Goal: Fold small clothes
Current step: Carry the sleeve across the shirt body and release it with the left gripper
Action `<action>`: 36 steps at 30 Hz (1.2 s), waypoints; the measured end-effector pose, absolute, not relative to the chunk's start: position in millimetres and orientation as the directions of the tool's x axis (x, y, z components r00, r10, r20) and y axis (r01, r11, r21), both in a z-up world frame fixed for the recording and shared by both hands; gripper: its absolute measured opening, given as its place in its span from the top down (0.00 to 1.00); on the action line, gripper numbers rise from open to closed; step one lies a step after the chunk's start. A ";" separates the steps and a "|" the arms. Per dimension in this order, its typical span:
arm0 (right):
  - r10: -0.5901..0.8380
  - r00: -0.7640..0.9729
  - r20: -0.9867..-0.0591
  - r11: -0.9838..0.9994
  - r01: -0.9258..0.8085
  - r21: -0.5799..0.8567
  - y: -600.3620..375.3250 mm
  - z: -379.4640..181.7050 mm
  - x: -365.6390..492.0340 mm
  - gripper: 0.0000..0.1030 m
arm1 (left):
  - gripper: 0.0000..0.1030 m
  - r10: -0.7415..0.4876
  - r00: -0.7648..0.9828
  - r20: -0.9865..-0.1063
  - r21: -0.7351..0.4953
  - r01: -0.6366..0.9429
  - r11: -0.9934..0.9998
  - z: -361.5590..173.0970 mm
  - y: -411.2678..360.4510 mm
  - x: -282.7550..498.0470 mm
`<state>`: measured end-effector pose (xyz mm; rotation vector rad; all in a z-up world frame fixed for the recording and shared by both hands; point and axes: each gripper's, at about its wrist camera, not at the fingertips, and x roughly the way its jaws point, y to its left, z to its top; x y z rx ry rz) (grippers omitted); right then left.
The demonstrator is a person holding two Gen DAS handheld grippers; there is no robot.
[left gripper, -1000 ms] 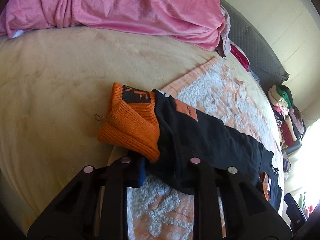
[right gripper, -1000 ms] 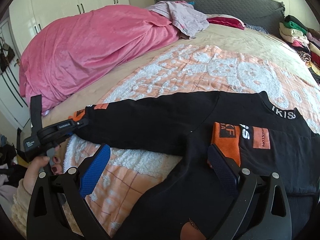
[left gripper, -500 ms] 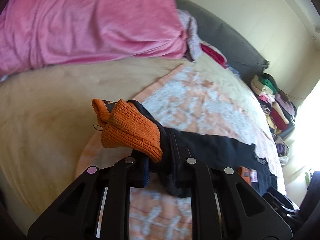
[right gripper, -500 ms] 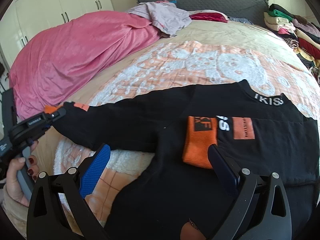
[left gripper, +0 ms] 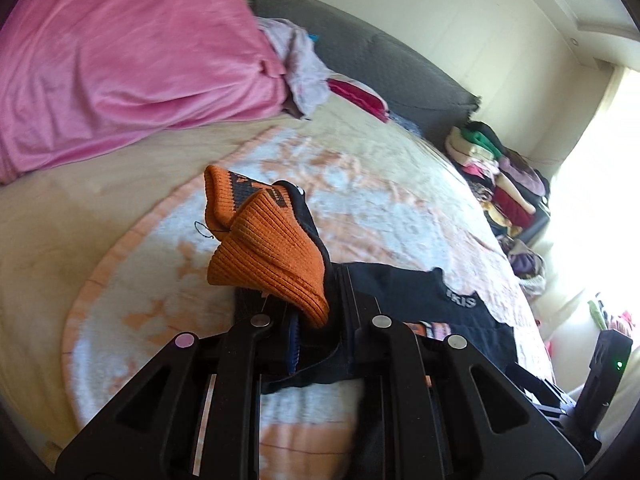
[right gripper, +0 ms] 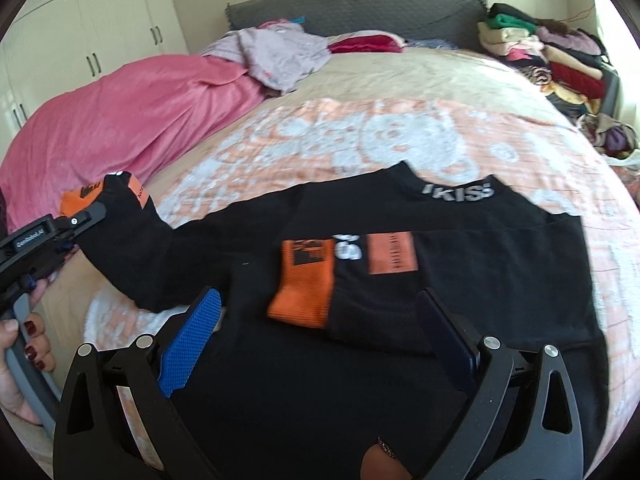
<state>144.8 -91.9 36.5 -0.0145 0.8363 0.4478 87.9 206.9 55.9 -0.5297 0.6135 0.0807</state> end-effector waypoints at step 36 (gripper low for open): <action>0.250 0.676 -0.694 0.963 -0.097 0.252 -242.7 40.5 150.3 0.06 | 0.63 -0.355 0.686 -0.634 -0.397 0.105 0.912 41.2 34.2 146.1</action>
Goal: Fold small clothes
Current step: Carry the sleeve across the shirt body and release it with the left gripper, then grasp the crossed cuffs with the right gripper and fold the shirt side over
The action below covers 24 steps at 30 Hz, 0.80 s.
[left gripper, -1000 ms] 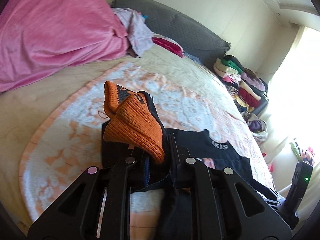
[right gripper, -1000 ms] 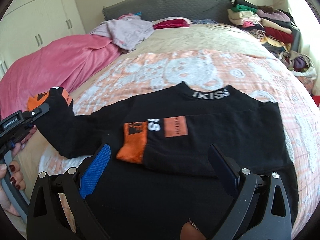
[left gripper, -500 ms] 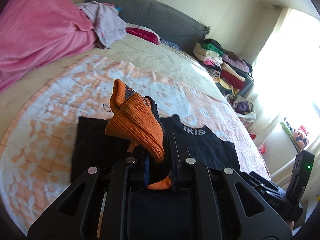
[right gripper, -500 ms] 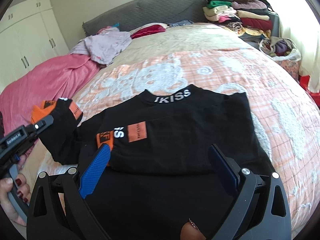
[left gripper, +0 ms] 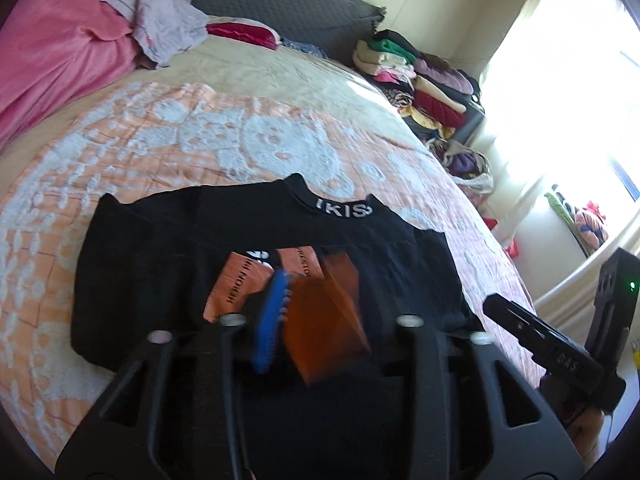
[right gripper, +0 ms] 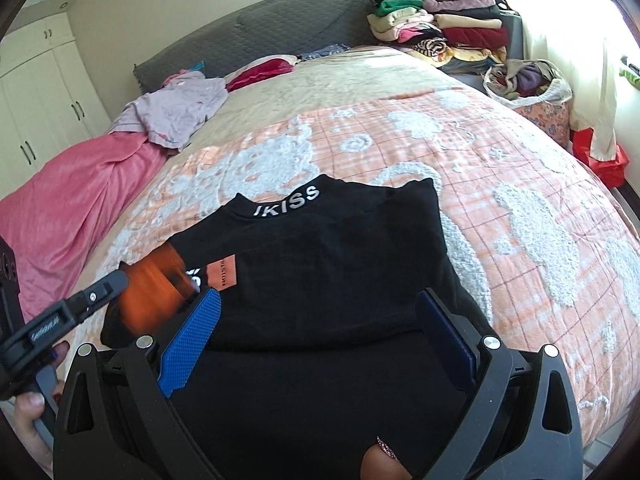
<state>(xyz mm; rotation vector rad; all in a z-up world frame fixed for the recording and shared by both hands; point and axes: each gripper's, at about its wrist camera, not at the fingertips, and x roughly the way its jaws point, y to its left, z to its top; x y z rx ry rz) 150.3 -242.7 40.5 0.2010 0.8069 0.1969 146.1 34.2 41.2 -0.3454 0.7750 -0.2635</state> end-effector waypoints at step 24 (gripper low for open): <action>0.377 0.480 -0.792 0.917 -0.314 0.246 -123.6 -25.5 178.2 0.24 | 0.10 -0.115 0.708 -0.697 -0.293 -0.135 0.946 30.7 118.2 129.5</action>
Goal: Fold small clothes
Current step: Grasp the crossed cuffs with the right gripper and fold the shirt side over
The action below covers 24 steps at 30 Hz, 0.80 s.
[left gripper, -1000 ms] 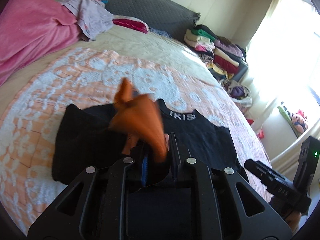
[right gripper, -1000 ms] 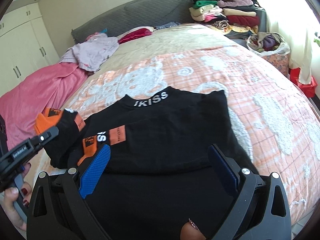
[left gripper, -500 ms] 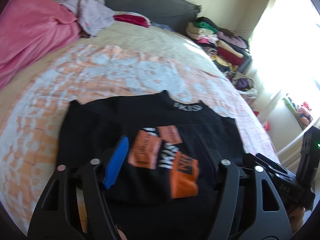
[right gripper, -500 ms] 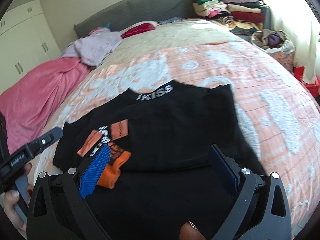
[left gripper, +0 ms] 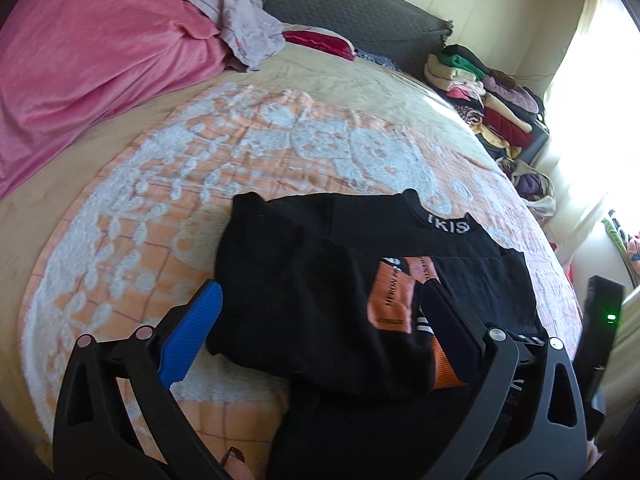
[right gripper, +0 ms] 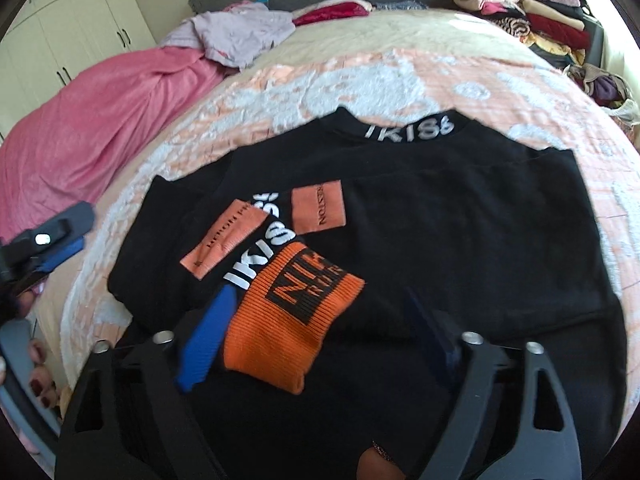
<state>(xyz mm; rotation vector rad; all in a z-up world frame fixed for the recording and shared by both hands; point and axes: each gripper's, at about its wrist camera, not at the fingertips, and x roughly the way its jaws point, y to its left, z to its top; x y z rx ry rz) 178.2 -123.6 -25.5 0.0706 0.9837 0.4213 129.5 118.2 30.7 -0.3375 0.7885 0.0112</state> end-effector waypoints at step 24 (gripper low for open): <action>0.442 0.644 -0.624 0.883 -0.436 0.175 -116.1 56.9 182.5 0.89 | 0.10 -0.086 0.707 -0.701 -0.311 -0.195 0.930 27.7 144.1 120.1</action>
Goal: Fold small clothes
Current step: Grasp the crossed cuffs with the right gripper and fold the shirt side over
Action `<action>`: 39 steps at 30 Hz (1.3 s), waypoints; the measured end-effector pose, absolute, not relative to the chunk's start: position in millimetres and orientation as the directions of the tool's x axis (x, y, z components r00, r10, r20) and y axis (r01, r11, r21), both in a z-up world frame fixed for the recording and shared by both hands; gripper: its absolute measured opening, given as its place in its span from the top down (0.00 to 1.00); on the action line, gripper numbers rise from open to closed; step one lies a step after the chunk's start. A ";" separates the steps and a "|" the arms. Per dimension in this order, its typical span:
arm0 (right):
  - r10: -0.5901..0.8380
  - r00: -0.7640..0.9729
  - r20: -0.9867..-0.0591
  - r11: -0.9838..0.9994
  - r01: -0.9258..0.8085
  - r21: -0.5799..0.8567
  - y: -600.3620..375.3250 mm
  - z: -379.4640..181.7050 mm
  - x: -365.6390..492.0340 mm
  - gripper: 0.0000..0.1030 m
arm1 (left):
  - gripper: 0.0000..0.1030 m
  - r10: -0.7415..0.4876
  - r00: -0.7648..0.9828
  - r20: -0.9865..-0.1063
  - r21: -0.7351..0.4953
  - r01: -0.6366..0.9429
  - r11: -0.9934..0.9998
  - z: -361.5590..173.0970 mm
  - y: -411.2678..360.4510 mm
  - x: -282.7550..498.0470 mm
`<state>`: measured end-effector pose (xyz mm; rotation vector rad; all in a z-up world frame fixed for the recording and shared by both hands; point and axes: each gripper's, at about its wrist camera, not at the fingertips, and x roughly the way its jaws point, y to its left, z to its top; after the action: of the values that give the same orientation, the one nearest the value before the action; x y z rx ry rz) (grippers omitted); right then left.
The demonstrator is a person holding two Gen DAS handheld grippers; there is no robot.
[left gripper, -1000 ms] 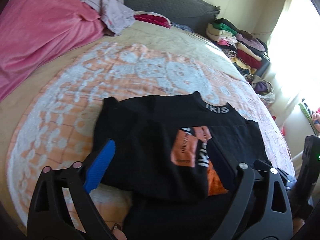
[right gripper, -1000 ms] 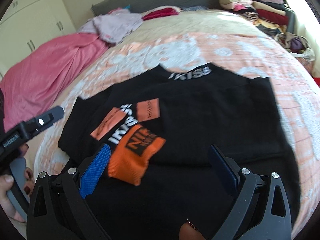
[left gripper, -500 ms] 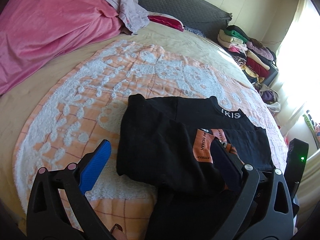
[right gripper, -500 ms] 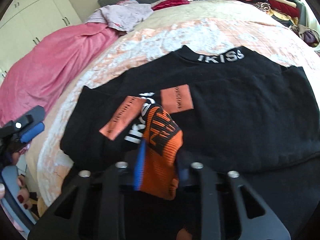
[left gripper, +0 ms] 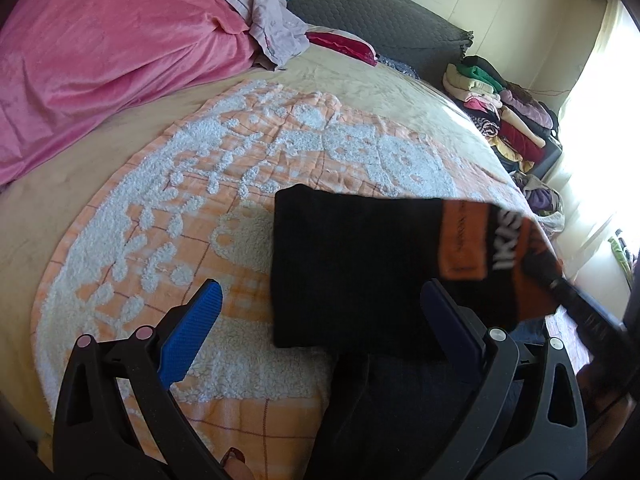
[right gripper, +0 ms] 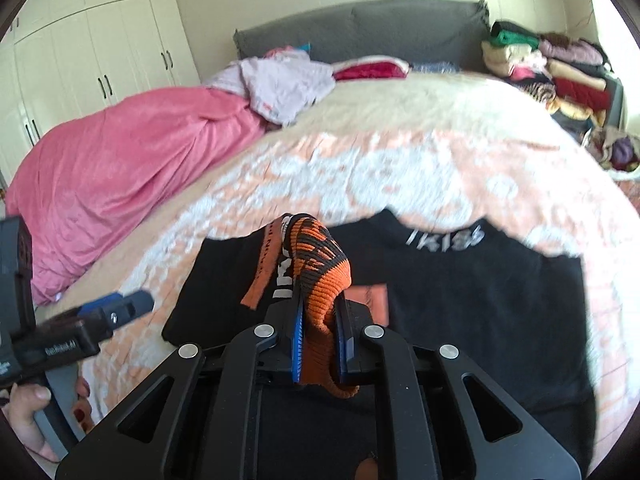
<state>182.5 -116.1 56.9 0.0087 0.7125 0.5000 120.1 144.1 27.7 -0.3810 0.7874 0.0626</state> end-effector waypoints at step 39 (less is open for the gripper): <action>0.114 0.734 -0.669 0.993 -0.105 0.055 -236.1 27.4 192.4 0.85 | 0.10 -0.115 0.688 -0.716 -0.269 -0.121 0.956 26.9 102.2 135.6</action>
<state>192.4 -236.1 27.4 0.0134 0.7363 0.1205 135.6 102.2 26.9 -0.3076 0.8148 0.0034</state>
